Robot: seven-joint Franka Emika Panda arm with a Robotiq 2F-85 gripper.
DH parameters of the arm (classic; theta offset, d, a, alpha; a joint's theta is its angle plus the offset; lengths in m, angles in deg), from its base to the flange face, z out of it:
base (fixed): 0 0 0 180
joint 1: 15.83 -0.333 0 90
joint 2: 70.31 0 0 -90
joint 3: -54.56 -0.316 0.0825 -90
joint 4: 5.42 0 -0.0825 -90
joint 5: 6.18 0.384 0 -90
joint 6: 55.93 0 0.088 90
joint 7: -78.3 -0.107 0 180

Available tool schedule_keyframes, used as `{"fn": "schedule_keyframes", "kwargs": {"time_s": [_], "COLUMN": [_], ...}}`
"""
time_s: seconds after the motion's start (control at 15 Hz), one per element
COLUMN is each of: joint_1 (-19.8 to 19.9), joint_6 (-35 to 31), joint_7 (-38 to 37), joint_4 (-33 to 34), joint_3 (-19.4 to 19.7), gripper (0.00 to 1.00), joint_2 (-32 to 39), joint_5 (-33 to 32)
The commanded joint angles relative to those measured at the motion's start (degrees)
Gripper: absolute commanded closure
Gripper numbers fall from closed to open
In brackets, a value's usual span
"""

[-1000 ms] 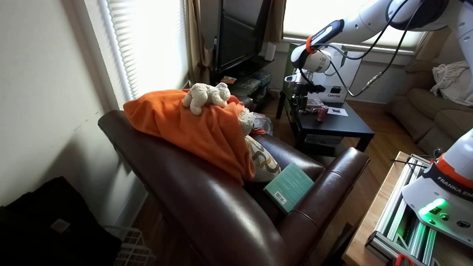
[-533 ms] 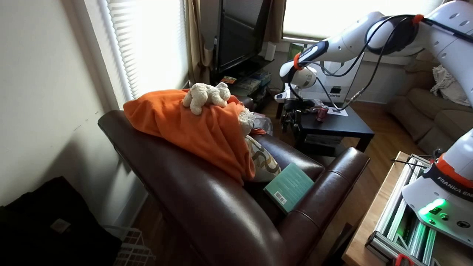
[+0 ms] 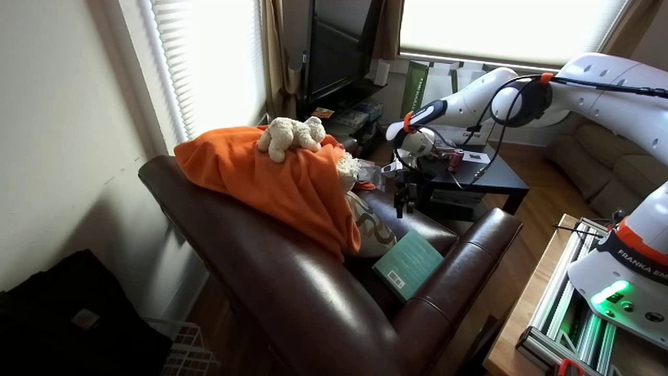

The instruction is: Pick up the book and place it on the right arm rest of the brown couch

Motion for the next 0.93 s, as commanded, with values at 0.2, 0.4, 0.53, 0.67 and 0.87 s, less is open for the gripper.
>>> {"fn": "schedule_keyframes", "kwargs": {"time_s": [0.2, 0.4, 0.53, 0.67, 0.87], "joint_1": [-1.8, -2.6, -2.3, -2.1, -2.1], "joint_6": [1.0, 0.4, 0.0, 0.4, 0.4], "joint_7": [-17.8, -22.7, -23.3, -21.6, -21.4], "joint_4": [3.8, 3.2, 2.4, 3.1, 3.1], "joint_3": [0.8, 0.8, 0.7, -0.2, -0.2], "gripper": [0.00, 0.00, 0.00, 0.00, 0.00], "joint_2": [2.8, 2.8, 2.8, 2.8, 2.7], "joint_5": [0.0, -0.6, -1.0, -0.9, -0.9]}}
